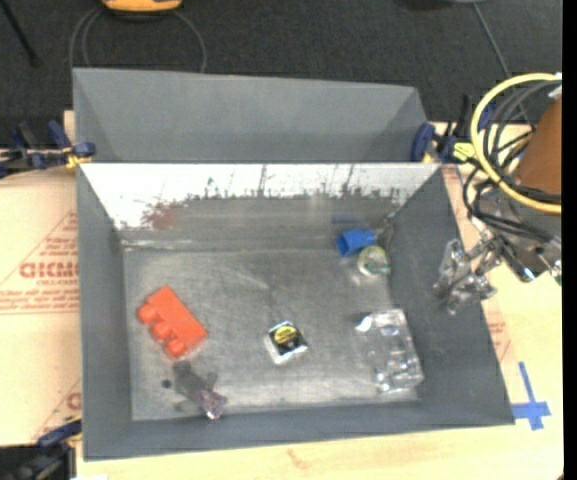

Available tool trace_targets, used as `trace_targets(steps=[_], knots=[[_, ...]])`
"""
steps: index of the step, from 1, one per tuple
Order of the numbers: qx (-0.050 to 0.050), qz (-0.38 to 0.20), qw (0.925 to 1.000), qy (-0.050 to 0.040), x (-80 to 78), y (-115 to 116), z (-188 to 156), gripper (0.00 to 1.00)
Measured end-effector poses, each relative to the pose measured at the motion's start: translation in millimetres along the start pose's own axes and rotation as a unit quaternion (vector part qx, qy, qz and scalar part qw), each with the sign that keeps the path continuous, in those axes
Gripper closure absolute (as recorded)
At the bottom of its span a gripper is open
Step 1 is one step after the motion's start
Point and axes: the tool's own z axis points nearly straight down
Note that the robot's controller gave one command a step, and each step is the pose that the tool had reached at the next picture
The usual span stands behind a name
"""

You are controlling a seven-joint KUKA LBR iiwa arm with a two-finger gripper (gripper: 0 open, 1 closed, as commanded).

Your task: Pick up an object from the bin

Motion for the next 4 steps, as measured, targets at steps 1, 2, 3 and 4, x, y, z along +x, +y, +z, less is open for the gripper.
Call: trace_targets(steps=[1,2,3,4], knots=[[-0.006,0.047,0.9989,0.0040,-39.3,41.1,97.9,1.00],[-0.003,0.048,0.9988,0.0016,-38.8,37.6,93.5,0.00],[-0.001,-0.109,0.9940,-0.0023,-15.7,43.5,142.0,0.00],[-0.002,-0.155,0.9879,0.0030,-89.3,90.2,141.7,0.00]])
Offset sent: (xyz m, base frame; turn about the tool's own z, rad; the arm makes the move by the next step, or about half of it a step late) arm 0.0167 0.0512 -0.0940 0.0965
